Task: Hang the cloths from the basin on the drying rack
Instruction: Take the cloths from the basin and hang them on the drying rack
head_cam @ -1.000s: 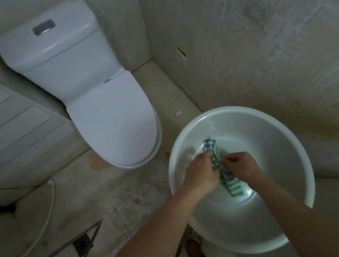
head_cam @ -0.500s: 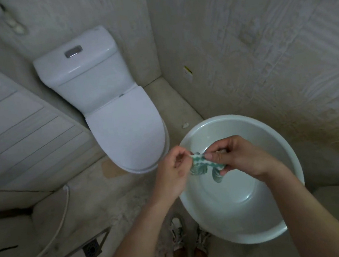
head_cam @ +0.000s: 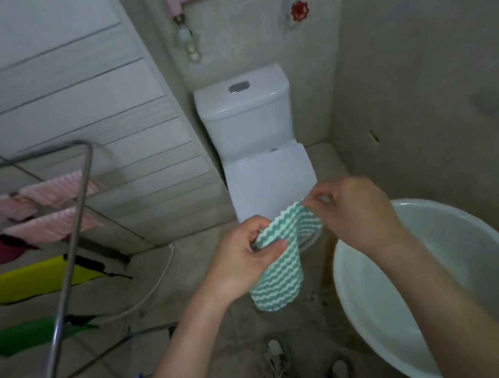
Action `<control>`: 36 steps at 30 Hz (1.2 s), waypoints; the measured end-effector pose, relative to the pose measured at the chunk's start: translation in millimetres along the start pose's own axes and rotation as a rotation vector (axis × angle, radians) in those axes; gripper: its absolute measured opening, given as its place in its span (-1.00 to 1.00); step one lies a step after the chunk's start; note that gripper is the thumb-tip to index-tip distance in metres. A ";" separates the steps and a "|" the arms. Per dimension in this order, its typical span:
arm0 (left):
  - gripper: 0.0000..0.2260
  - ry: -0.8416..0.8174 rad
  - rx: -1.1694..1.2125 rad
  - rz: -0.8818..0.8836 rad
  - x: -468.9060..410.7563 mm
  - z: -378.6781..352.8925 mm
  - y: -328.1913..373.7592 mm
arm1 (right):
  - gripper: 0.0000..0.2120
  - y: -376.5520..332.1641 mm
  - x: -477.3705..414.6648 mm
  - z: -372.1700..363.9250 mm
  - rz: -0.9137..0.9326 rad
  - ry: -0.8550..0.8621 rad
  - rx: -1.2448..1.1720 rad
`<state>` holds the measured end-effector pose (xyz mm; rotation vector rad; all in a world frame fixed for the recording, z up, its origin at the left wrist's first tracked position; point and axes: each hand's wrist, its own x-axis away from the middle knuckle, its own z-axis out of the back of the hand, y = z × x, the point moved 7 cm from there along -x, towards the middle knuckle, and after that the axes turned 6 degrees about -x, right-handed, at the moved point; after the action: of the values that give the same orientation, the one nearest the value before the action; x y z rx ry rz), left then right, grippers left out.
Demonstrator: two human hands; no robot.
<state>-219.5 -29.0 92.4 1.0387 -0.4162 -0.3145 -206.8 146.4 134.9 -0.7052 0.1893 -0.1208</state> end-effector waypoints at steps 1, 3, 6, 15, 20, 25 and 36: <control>-0.80 0.070 0.018 0.007 10.7 21.0 -2.6 | -0.85 -17.3 -1.5 -8.4 -0.012 -0.037 0.037; -0.81 0.169 0.075 -0.001 29.5 50.9 -0.9 | -0.79 -43.0 -6.9 -25.2 -0.051 -0.160 -0.037; -0.83 0.152 0.085 -0.027 51.7 77.0 4.5 | -0.79 -74.3 -7.0 -60.0 -0.331 -0.359 -0.679; -0.86 0.191 0.170 0.044 118.6 191.8 -23.7 | -0.90 -227.3 -13.1 -138.0 0.049 -0.679 -0.770; -0.57 0.488 0.259 0.037 141.8 267.4 -60.4 | -0.67 -307.6 -16.6 -169.2 0.239 -0.852 -0.734; -0.78 0.358 0.296 0.118 168.9 286.0 -92.5 | -0.68 -356.6 -22.9 -197.2 0.291 -0.865 -0.711; -0.91 0.921 0.657 0.136 261.8 371.7 -164.6 | -0.73 -404.9 -25.9 -275.2 -0.006 -0.818 -0.925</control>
<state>-175.0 -505.7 159.7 1.6499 0.2756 0.4632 -309.6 -328.8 197.8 -1.6114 -0.5856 0.2761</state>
